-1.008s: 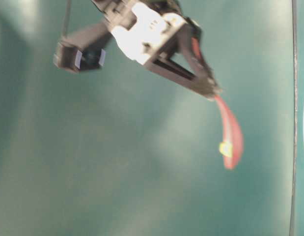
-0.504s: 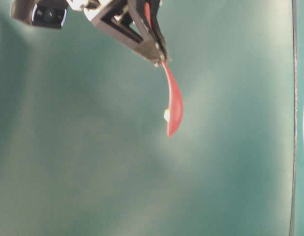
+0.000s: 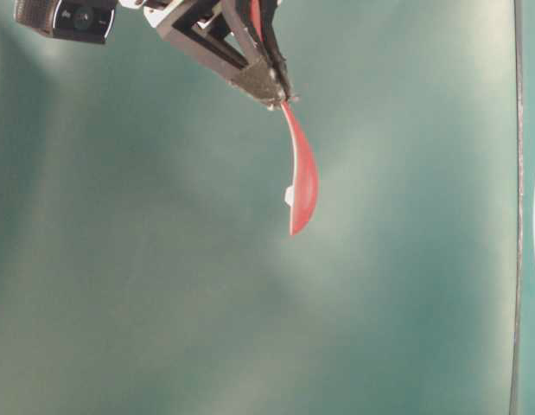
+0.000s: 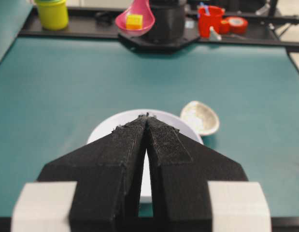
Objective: Scoop the yellow hexagonal prism block from the bowl with a spoon using the right arm.
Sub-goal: 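Raise the spoon carrying the yellow block up out of the bowl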
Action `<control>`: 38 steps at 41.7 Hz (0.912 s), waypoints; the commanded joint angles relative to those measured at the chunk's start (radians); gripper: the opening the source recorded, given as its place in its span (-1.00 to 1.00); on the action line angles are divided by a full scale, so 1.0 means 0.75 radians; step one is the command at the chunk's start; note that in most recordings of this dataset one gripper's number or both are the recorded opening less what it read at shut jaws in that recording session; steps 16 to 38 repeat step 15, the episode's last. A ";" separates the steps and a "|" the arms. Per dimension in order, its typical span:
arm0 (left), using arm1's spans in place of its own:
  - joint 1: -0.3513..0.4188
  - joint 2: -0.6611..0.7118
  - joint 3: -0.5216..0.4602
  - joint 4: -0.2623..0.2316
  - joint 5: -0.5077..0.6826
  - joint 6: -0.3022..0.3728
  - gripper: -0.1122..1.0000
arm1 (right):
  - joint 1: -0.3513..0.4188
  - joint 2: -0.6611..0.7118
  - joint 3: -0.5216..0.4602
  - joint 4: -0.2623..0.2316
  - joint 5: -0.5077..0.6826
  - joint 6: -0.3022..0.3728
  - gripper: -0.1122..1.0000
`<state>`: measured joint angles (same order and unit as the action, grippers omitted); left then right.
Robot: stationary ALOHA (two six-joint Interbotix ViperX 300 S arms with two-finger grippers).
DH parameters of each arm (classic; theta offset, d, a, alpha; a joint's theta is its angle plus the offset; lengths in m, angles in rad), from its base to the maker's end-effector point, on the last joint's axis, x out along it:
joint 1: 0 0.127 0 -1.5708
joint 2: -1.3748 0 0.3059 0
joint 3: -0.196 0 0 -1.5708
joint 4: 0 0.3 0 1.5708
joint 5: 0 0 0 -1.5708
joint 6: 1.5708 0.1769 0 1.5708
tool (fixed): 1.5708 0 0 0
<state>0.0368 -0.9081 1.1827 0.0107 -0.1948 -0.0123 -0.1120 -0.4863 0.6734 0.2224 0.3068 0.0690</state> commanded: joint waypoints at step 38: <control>0.004 0.002 -0.022 0.002 0.016 0.002 -0.81 | 0.002 -0.010 -0.016 0.002 -0.002 0.002 -0.40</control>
